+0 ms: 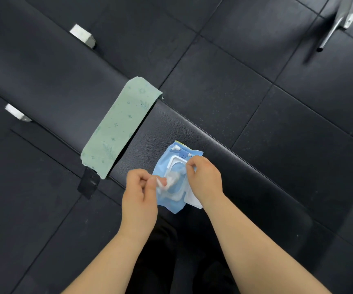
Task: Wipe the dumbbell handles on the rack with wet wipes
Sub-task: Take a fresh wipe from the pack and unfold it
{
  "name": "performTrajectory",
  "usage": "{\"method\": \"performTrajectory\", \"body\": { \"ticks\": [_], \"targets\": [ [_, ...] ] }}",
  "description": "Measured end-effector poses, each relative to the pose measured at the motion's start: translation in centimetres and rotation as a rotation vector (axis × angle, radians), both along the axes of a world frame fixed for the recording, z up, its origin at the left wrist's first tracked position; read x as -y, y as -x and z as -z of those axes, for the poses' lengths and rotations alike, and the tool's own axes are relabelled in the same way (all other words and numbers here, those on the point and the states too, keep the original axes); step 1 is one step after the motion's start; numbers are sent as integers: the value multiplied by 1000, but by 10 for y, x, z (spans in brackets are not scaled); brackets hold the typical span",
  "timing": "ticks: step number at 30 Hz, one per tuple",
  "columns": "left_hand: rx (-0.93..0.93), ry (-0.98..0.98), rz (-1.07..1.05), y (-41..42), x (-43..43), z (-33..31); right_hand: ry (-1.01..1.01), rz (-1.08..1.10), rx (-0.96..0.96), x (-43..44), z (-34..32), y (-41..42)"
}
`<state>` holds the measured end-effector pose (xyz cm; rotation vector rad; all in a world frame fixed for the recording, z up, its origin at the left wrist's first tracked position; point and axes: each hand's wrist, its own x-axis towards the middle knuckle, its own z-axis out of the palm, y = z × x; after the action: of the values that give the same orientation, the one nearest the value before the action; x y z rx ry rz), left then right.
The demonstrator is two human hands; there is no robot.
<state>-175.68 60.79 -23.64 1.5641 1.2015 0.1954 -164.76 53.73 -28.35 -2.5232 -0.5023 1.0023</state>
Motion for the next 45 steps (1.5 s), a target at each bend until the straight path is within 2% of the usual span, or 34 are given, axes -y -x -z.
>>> {"method": "performTrajectory", "body": {
  "ticks": [4,8,12,16,20,22,23,24,26,27,29,33,35,38,41,45],
  "targets": [
    [52,112,-97,-5,-12,-19,-9,12,7,0,-1,1],
    [30,117,-135,0,-24,-30,-109,73,-19,0,-3,7],
    [43,131,-234,8,-39,-40,-109,-54,100,1,-3,21],
    [48,135,-231,11,-50,-51,-18,-291,74,-1,-2,36],
    [73,159,-227,3,-53,-67,27,-327,71,3,-11,45],
    [102,181,-191,-4,-47,-80,-40,-187,75,8,-24,47],
    [124,194,-159,-8,-42,-88,-95,-32,35,11,-36,46],
    [147,211,-123,-12,-36,-97,-167,156,-69,14,-52,43],
    [186,271,-39,-22,-21,-114,-372,470,-421,24,-91,36],
    [199,308,7,-27,-12,-123,-475,518,-555,33,-112,33],
    [221,364,108,-38,9,-141,-623,488,-648,58,-148,30],
    [284,382,291,-63,67,-179,-668,482,-531,124,-197,31],
    [304,366,386,-72,105,-195,-666,558,-447,167,-214,35],
    [300,369,477,-80,169,-210,-766,754,-362,242,-237,44],
    [191,433,583,-82,254,-217,-812,905,-251,331,-255,60],
    [-9,626,922,-65,378,-221,-799,980,-133,452,-268,84]
  ]
}}
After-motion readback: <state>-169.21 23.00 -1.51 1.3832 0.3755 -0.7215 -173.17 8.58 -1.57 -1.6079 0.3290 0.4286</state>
